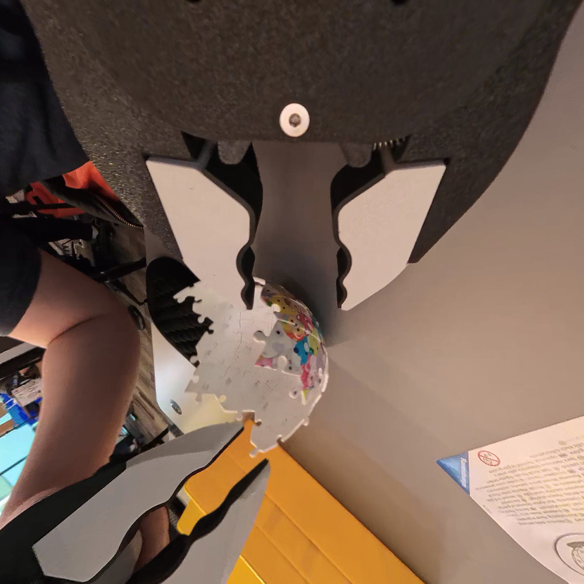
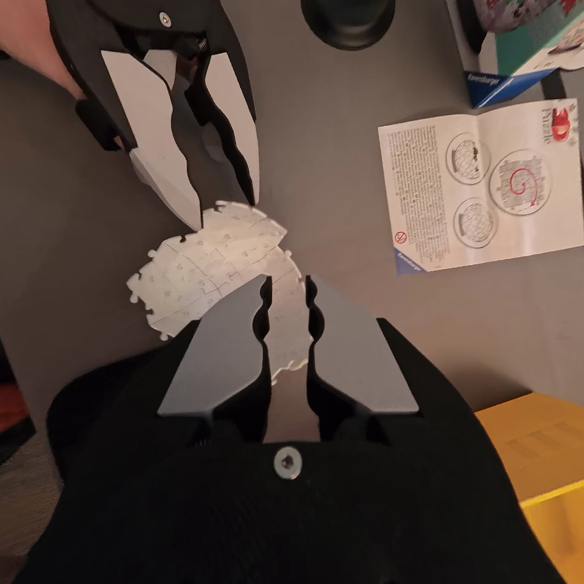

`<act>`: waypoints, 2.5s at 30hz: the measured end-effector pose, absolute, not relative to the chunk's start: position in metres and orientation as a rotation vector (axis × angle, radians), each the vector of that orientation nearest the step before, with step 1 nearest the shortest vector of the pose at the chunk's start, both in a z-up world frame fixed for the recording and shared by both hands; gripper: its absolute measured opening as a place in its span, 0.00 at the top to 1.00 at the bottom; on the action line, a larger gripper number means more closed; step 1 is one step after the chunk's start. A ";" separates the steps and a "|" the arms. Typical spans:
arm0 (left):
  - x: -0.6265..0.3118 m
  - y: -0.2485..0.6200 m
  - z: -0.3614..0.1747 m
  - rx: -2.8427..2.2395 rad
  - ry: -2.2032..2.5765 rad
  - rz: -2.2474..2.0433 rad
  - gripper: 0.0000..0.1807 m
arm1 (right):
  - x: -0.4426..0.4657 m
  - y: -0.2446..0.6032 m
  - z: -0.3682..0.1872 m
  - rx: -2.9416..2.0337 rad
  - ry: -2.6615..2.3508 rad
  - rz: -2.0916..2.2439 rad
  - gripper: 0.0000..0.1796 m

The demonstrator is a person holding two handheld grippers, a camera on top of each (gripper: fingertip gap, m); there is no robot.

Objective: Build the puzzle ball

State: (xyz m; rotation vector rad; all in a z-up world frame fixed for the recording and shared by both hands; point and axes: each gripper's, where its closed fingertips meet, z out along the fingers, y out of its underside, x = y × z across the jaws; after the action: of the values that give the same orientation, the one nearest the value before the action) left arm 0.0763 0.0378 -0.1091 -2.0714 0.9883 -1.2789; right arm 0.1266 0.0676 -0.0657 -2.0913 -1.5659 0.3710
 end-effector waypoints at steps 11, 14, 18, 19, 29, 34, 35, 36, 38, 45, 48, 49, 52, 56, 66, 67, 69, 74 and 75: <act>0.081 0.047 -0.114 -2.086 1.055 -1.233 0.75 | 0.124 0.077 -0.081 -2.017 -1.833 0.478 0.78; 0.085 0.049 -0.110 -2.072 1.072 -1.278 0.75 | 0.125 0.076 -0.092 -2.026 -1.873 0.500 0.77; 0.090 0.059 -0.097 -2.009 1.112 -1.377 0.73 | 0.130 0.081 -0.111 -2.034 -1.900 0.456 0.76; 0.092 0.061 -0.095 -1.995 1.132 -1.422 0.71 | 0.128 0.081 -0.114 -2.014 -1.908 0.460 0.76; 0.118 0.054 -0.092 -1.815 1.312 -1.883 0.63 | 0.134 0.091 -0.126 -1.953 -1.907 0.354 0.85; 0.124 0.051 -0.094 -1.787 1.434 -1.850 0.59 | 0.140 0.091 -0.129 -1.982 -1.879 0.396 0.85; 0.124 0.051 -0.095 -1.782 1.452 -1.844 0.59 | 0.140 0.090 -0.129 -1.983 -1.882 0.394 0.86; 0.124 0.051 -0.095 -1.775 1.471 -1.837 0.59 | 0.141 0.089 -0.129 -1.983 -1.888 0.390 0.86; 0.122 0.051 -0.096 -1.767 1.495 -1.826 0.59 | 0.140 0.088 -0.129 -1.961 -1.905 0.381 0.87; 0.122 0.045 -0.097 -1.744 1.580 -1.851 0.53 | 0.138 0.088 -0.121 -1.903 -1.913 0.342 0.87; 0.125 0.039 -0.099 -1.745 1.615 -1.855 0.53 | 0.136 0.087 -0.121 -1.906 -1.904 0.353 0.87; 0.126 0.038 -0.100 -1.744 1.618 -1.864 0.53 | 0.137 0.087 -0.122 -1.918 -1.909 0.348 0.86; 0.126 0.037 -0.099 -1.737 1.622 -1.876 0.53 | 0.138 0.086 -0.123 -1.931 -1.912 0.347 0.86; 0.123 0.036 -0.094 -1.704 1.630 -1.920 0.52 | 0.141 0.083 -0.120 -1.944 -1.908 0.359 0.85; 0.125 0.039 -0.091 -1.690 1.682 -1.947 0.49 | 0.142 0.085 -0.120 -1.931 -1.902 0.350 0.84; 0.125 0.042 -0.092 -1.703 1.671 -1.936 0.49 | 0.140 0.086 -0.117 -1.911 -1.893 0.351 0.84; 0.124 0.046 -0.094 -1.718 1.652 -1.939 0.49 | 0.139 0.087 -0.111 -1.897 -1.867 0.367 0.84; 0.124 0.041 -0.090 -1.706 1.627 -2.008 0.48 | 0.142 0.084 -0.110 -1.945 -1.837 0.408 0.79; 0.124 0.039 -0.091 -1.704 1.631 -2.009 0.47 | 0.142 0.083 -0.113 -1.963 -1.839 0.416 0.78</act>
State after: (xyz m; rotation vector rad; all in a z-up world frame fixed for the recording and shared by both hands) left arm 0.1243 0.0394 -0.0907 -1.7044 1.6312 -2.0087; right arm 0.1422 0.0826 -0.1132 -1.9634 -1.8392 0.4157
